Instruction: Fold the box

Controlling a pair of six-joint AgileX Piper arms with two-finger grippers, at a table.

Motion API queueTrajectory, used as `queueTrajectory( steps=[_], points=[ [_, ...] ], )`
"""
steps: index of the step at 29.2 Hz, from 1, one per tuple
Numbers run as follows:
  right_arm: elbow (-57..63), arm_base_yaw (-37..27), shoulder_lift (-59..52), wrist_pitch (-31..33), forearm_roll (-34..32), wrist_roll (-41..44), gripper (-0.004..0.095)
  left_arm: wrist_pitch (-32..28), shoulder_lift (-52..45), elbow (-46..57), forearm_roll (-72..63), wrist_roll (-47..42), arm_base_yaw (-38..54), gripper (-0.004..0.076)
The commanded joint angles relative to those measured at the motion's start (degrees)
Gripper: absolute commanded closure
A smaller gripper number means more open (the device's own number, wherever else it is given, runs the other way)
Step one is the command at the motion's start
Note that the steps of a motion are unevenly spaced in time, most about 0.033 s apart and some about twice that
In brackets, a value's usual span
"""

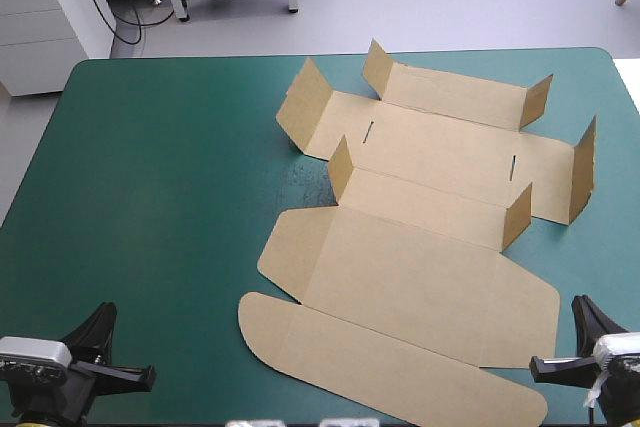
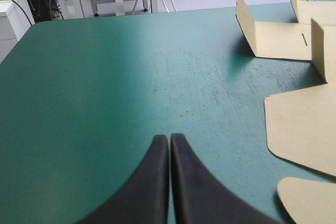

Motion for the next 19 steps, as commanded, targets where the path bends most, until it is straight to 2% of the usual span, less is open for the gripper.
queueTrajectory(
  steps=[1, 15, 18, 19],
  points=[
    [-1.6, 0.2, -1.1, -4.6, -0.2, 0.0, 0.0929, -4.4, -0.8, -1.3, -1.2, 0.0, -0.3, 0.0732],
    [-1.6, 0.2, -1.1, -4.6, -0.2, 0.0, 0.0907, -4.5, -0.8, -1.3, -1.2, 0.0, -0.3, 0.0732],
    [-1.6, 0.2, -1.1, -4.5, -0.2, 0.0, 0.0804, -4.5, -0.8, -1.3, -1.2, -0.2, -0.3, 0.0732],
    [-1.6, 0.2, -1.1, -4.5, -0.2, 0.0, 0.0743, -4.5, -0.8, -1.3, -1.2, -0.2, -0.3, 0.0732]
  ],
)
